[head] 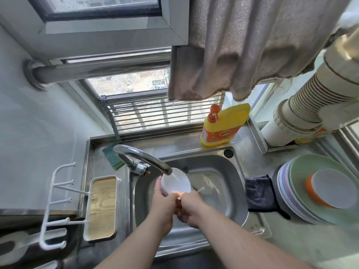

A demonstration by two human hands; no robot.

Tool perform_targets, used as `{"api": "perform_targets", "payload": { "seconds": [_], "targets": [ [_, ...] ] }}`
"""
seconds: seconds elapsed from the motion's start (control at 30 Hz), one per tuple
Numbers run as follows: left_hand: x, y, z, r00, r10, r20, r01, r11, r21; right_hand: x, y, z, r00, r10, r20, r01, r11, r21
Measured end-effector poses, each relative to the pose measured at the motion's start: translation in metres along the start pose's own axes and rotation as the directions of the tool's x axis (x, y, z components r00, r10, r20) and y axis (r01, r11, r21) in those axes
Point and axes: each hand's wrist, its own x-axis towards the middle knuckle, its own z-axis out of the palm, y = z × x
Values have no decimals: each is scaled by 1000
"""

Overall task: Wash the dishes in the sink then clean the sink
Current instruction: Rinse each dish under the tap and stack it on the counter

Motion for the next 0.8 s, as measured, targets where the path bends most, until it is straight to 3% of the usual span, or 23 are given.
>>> {"api": "perform_targets", "payload": {
  "seconds": [0.07, 0.17, 0.3, 0.37, 0.5, 0.63, 0.7, 0.8],
  "targets": [
    [-1, 4, -1, 1000, -7, -1, 7, 992, 124, 4, -1, -7, 1000, -11, 24, 13, 998, -66],
    [0, 12, -9, 984, -112, 139, 68, 954, 292, 13, -3, -38, 998, -30, -48, 22, 985, -169],
    [-1, -2, 8, 997, -74, 29, 69, 987, 148, -2, 5, -18, 999, 30, -24, -32, 995, -93],
    [-4, -4, 11, 997, -78, -26, 81, 988, 129, -5, 7, -14, 1000, 0, -10, -2, 986, -167],
    [-10, 15, -1, 957, -248, 149, 204, 944, 258, 1, 2, -47, 983, -121, -135, 87, 968, -234],
    [-12, -7, 22, 995, -96, -37, 99, 991, 88, -2, 9, -24, 995, -18, -98, 10, 997, -81],
    [-14, -14, 25, 995, -66, -80, 69, 997, 32, -9, 7, -19, 997, -73, -38, 67, 990, -125],
    [-13, -2, 9, 990, -131, 53, 129, 991, 33, -18, -7, -38, 979, -203, -25, 193, 957, -216]
  ]
}}
